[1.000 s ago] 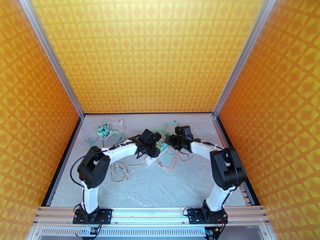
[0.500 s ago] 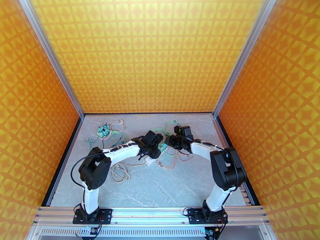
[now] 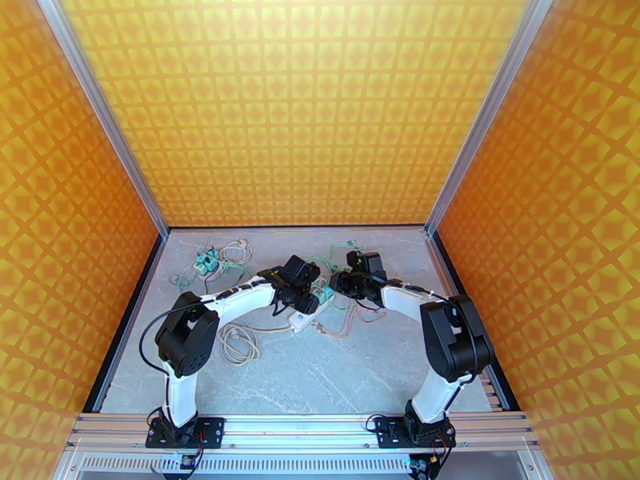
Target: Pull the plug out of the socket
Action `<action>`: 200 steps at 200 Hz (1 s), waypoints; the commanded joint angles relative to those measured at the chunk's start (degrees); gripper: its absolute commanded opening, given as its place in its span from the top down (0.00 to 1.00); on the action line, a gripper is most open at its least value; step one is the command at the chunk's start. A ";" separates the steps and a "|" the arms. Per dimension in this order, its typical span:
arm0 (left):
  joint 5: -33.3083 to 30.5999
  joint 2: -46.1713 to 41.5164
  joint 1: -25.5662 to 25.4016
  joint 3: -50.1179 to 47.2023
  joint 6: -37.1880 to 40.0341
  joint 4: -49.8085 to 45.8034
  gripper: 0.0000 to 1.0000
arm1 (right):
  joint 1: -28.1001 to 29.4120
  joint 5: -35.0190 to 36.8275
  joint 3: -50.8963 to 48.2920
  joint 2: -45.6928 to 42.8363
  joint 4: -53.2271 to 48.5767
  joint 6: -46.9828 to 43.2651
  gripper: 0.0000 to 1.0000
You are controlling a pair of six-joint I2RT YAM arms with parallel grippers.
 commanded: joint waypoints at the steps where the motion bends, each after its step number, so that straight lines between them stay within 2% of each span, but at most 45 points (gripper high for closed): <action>1: -0.30 -1.57 -0.03 2.71 -0.44 -2.51 0.64 | 0.01 7.55 -4.19 3.25 -12.49 -2.89 0.66; 31: -8.31 -1.04 -3.02 2.62 3.17 -3.41 0.64 | 0.08 7.25 -4.29 3.35 -12.41 -3.62 0.66; 70: -12.88 -0.06 -5.37 2.55 4.22 -3.31 0.66 | 0.10 7.13 -3.49 3.68 -12.98 -4.85 0.66; 107: -11.79 0.76 -5.19 5.91 1.70 -5.09 0.66 | 0.17 7.46 -3.22 3.85 -13.66 -6.14 0.66; 168: -2.21 0.49 -1.21 9.95 -4.61 -6.96 0.66 | 0.54 8.32 -3.67 3.88 -14.03 -8.17 0.66; 200: -2.21 -1.06 -0.35 8.69 -4.07 -7.16 0.65 | 0.58 8.78 -3.49 3.84 -14.17 -8.44 0.66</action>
